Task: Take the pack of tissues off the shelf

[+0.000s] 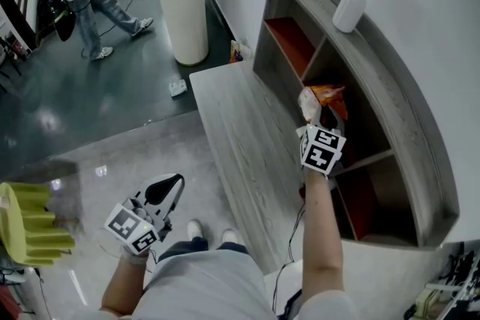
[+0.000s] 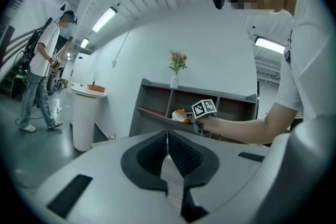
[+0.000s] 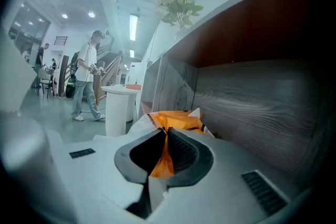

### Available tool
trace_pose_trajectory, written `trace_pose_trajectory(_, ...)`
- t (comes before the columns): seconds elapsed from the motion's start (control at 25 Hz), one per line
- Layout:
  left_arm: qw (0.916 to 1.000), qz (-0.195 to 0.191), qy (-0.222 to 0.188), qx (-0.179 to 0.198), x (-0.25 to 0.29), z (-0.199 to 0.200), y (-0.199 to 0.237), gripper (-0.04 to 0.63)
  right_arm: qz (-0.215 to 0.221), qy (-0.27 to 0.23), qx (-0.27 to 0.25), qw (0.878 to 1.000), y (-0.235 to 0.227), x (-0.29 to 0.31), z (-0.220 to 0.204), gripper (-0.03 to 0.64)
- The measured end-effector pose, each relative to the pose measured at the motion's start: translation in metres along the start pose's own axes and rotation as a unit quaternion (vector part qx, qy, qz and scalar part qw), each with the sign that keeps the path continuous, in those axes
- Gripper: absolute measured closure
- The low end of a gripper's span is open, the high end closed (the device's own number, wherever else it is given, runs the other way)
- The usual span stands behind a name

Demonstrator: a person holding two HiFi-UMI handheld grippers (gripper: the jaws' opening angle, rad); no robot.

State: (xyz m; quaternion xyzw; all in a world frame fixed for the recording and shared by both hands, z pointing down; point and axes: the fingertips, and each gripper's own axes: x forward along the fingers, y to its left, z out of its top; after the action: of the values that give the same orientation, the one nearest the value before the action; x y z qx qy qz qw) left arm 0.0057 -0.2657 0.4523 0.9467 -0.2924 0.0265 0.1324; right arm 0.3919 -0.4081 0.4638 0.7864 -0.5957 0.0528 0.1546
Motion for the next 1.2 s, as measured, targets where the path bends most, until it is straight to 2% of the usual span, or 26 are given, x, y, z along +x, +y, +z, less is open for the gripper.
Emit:
trace_pose_trajectory(0.36,0.9999,0.01,-0.013,0.002,-0.014,0.005,-0.002,0.577,0.037,-0.029,-0.008,0.999,0.03,-0.022,0.023,0.594)
trace_pose_trajectory(0.72,0.9987,0.035,-0.036,0.006,-0.038,0.013,0.004,0.577,0.12,-0.052,-0.012,0.991,0.103,-0.057,0.039,0.595)
trace_pose_trajectory(1.0,0.9968,0.064,-0.048,0.005,-0.069,0.017,0.016,0.577,0.202,-0.066,-0.009,0.977,0.178,-0.094,0.048,0.595)
trace_pose_trajectory(1.2,0.9945,0.088,-0.057,0.003,-0.091,0.018,0.031,0.577,0.261,-0.089,-0.023,0.961,0.234,-0.127,0.056,0.597)
